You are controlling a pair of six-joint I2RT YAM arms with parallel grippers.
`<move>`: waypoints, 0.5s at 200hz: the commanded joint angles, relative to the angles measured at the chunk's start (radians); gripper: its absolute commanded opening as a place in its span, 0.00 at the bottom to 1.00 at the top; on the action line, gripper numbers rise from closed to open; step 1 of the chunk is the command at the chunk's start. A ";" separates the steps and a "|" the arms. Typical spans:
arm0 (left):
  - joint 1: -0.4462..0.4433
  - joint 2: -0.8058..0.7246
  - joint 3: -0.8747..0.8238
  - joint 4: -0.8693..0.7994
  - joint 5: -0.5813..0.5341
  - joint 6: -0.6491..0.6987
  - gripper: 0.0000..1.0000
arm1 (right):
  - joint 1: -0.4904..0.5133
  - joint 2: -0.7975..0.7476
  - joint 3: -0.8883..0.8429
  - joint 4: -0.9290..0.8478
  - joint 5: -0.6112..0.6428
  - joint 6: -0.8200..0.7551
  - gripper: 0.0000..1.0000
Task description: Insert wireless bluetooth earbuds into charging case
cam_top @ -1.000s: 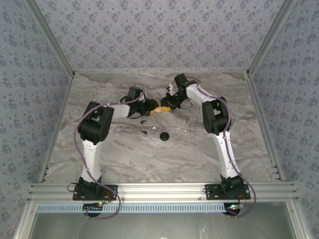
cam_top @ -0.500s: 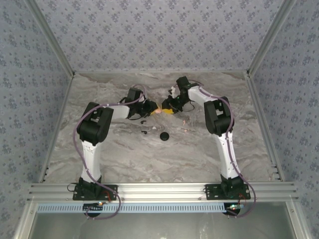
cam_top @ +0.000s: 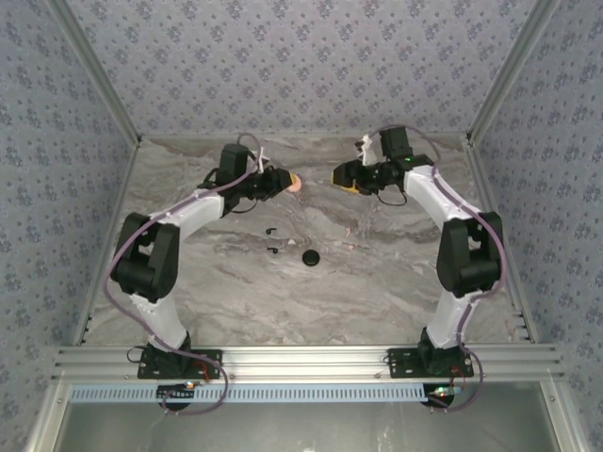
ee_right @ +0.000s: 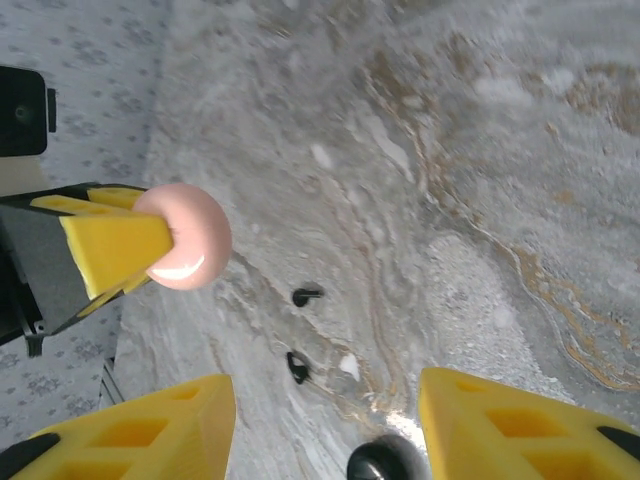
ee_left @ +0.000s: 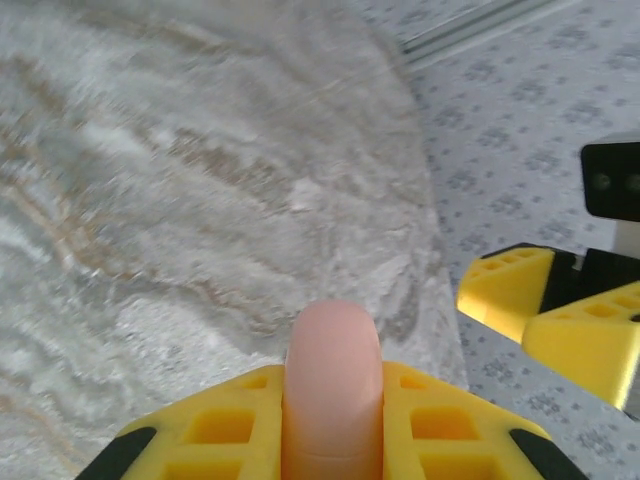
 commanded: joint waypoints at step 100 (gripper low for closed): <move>-0.026 -0.297 0.015 0.105 0.289 0.142 0.11 | 0.055 -0.286 -0.025 0.109 -0.284 -0.045 0.53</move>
